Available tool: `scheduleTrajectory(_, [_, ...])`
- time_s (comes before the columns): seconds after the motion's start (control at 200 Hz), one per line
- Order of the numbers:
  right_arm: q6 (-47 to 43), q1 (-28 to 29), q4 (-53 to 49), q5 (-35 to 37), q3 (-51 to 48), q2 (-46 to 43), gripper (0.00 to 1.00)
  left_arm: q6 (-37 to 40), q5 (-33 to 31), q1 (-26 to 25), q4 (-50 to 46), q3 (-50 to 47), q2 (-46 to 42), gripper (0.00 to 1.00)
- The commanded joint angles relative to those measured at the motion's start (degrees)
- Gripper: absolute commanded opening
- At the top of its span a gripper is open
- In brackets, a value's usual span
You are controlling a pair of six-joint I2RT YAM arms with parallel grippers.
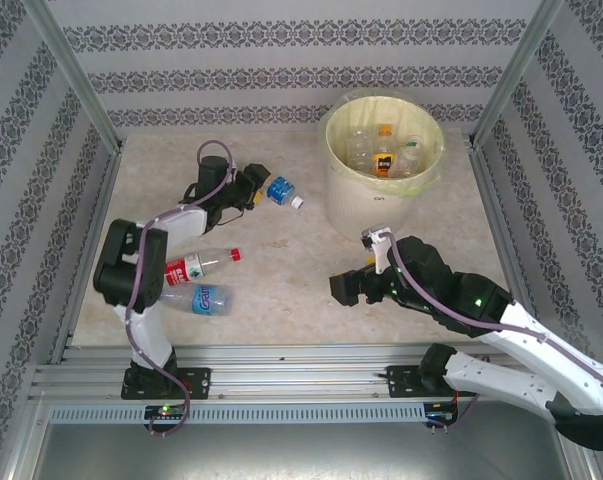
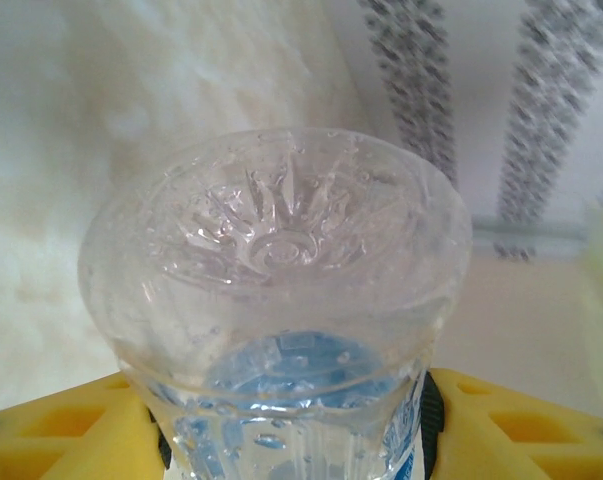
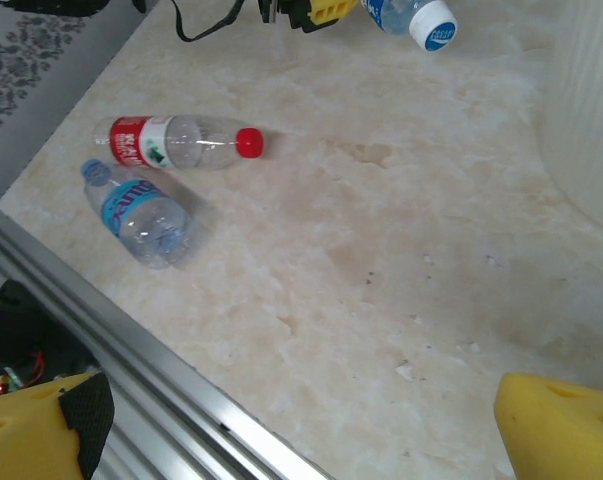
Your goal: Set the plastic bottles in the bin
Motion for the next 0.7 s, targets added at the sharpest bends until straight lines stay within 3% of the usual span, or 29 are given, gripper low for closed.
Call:
scheduleTrajectory(0.0, [0.23,-0.17,-0.48,-4.55,2.76,1.74,0.98,9.33,8.43,0.54,-1.24,-4.08,-8.48,0.63])
scheduleTrajectory(0.245, [3.5,-0.17,0.71,-7.95,6.61,7.7,0.98,20.12,14.45,-1.98,-16.77,-11.67,-28.63,0.63])
scheduleTrajectory(0.51, [5.56,-0.17,8.6,-11.21,5.39,11.53,0.98,15.24,9.57,-11.78,-18.91,-20.29,-45.7,0.65])
scheduleTrajectory(0.694, [6.85,-0.09,13.02,-15.02,4.97,14.63,0.98,12.49,4.39,-18.8,-18.07,-21.43,-49.71,0.65])
